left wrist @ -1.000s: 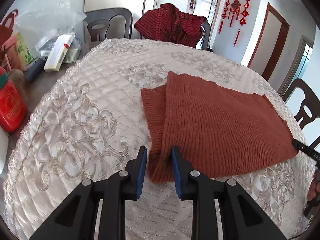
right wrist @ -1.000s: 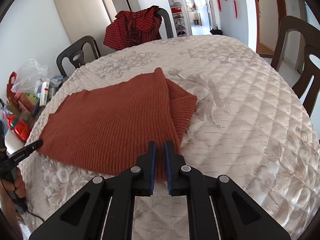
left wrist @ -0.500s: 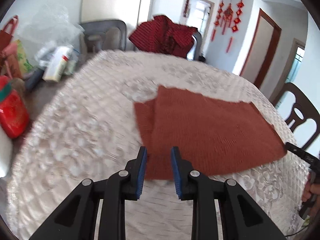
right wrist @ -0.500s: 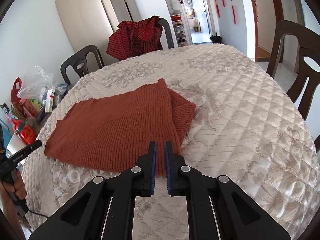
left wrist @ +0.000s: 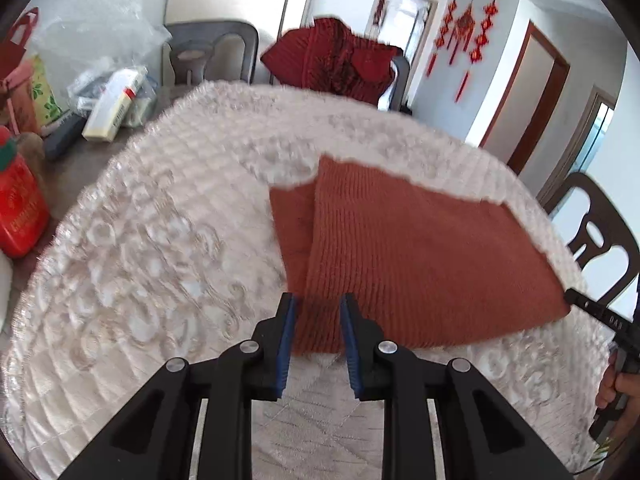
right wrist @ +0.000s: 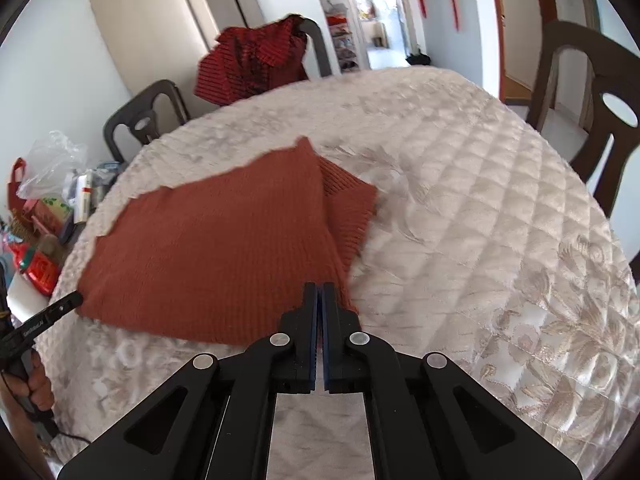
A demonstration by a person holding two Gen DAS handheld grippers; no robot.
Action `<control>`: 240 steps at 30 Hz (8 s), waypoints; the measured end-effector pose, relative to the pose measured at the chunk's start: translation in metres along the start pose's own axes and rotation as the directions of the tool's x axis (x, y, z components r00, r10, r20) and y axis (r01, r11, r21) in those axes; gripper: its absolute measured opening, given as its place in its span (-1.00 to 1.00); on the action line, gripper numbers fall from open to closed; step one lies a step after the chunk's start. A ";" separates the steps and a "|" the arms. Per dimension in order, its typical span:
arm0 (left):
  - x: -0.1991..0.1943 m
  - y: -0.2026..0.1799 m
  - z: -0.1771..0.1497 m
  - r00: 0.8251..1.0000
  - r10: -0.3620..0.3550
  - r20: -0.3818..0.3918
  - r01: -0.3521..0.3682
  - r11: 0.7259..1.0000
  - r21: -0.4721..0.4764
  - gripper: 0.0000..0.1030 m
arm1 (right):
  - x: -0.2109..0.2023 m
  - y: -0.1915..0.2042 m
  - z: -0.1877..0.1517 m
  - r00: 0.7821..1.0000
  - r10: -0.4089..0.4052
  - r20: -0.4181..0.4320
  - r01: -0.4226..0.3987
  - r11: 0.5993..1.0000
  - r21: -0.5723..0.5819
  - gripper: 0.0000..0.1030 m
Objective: Fold small clothes
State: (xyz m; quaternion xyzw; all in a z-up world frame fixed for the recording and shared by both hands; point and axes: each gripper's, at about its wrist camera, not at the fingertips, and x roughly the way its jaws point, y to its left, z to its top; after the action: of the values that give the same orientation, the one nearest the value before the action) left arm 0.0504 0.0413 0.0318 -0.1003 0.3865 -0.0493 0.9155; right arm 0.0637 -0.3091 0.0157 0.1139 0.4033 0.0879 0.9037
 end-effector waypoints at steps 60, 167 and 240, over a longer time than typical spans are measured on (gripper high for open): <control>0.033 0.033 0.022 0.996 -0.085 -0.015 0.083 0.993 -0.088 -0.24 | 0.055 0.140 -0.012 0.975 0.185 -0.123 -0.204 0.964 -0.170 -0.95; 0.071 -0.108 0.037 0.942 -0.325 -0.087 0.335 0.930 0.151 -0.25 | 0.076 -0.002 0.039 0.865 0.499 -0.041 -0.433 0.787 0.439 -0.58; 0.081 -0.167 0.051 0.942 -0.323 -0.092 0.336 0.900 0.279 -0.24 | 0.017 -0.018 0.036 0.977 0.195 0.090 -0.204 0.972 0.116 -0.98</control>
State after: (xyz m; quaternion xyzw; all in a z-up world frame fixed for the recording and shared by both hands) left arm 0.1414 -0.1282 0.0466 -0.0277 0.3723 -0.2618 0.8900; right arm 0.1029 -0.3271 0.0224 0.2136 0.3591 0.1485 0.8963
